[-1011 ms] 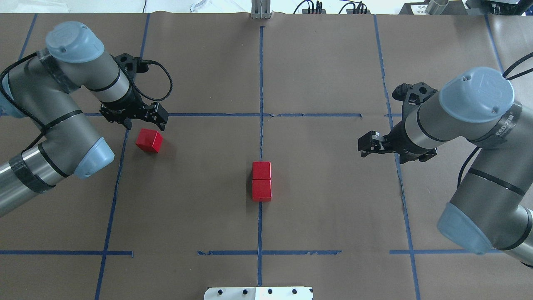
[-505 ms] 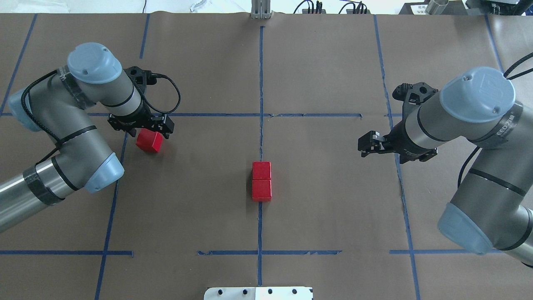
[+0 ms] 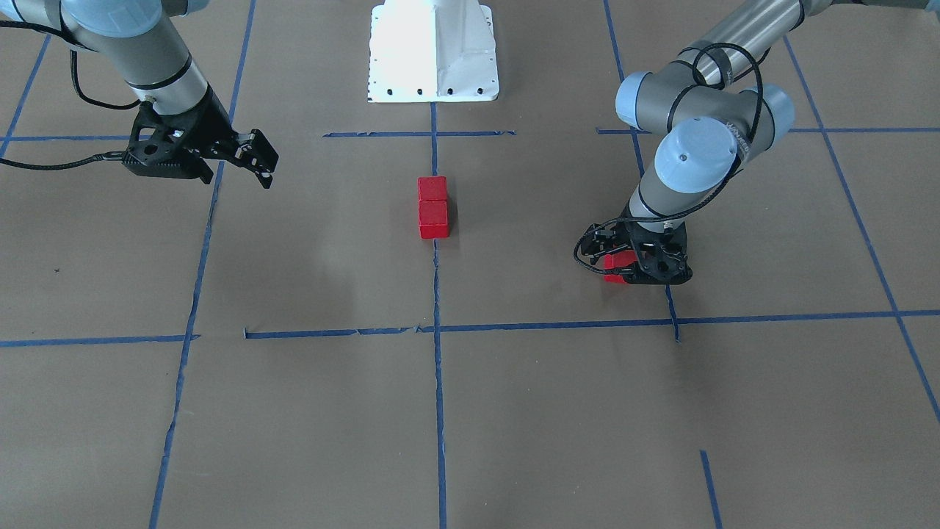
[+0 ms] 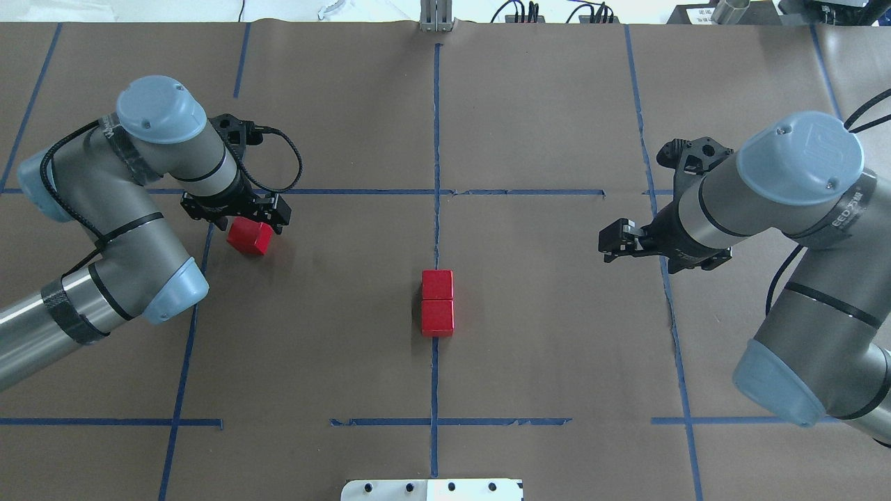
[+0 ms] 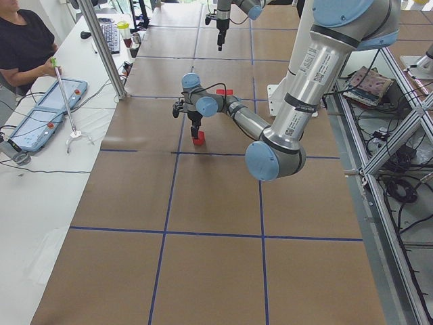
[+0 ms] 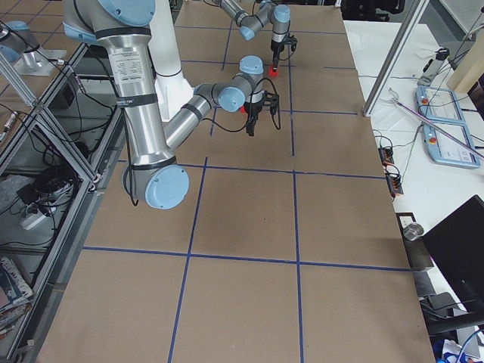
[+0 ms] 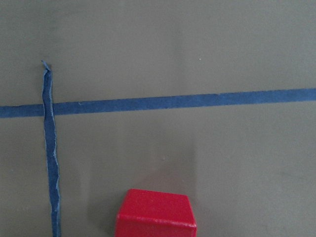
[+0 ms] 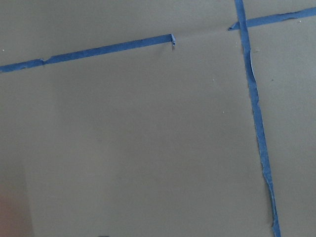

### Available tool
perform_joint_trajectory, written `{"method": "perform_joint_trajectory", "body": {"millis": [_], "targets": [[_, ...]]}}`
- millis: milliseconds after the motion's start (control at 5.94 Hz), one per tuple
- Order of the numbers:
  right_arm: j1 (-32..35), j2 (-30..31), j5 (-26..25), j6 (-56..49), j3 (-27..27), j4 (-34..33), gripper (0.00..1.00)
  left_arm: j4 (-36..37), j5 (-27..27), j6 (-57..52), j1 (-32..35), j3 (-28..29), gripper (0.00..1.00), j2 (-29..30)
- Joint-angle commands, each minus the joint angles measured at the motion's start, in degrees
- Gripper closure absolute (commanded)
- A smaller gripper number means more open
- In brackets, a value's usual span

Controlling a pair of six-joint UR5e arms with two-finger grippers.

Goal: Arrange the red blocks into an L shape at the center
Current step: 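Lower the left gripper onto the last red cube and grasp it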

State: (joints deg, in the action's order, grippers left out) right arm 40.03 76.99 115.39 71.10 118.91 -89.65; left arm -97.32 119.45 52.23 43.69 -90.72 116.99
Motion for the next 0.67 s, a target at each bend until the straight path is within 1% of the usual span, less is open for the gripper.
{"method": "perform_joint_trajectory", "body": {"millis": [0,168,337,505], "targets": [[0.05,0.00,0.01,0.00,0.09,0.00,0.00,-0.06,-0.01,-0.29,-0.01,1.06,0.00,0.00],[0.05,0.00,0.01,0.00,0.18,0.00,0.00,-0.15,0.08,-0.29,-0.01,1.77,0.02,0.00],[0.05,0.00,0.09,0.00,0.18,0.00,0.00,-0.15,0.08,-0.29,-0.09,2.30,0.15,0.00],[0.05,0.00,0.09,0.09,0.35,0.00,0.00,-0.06,0.08,-0.20,-0.09,2.21,0.73,0.00]]}}
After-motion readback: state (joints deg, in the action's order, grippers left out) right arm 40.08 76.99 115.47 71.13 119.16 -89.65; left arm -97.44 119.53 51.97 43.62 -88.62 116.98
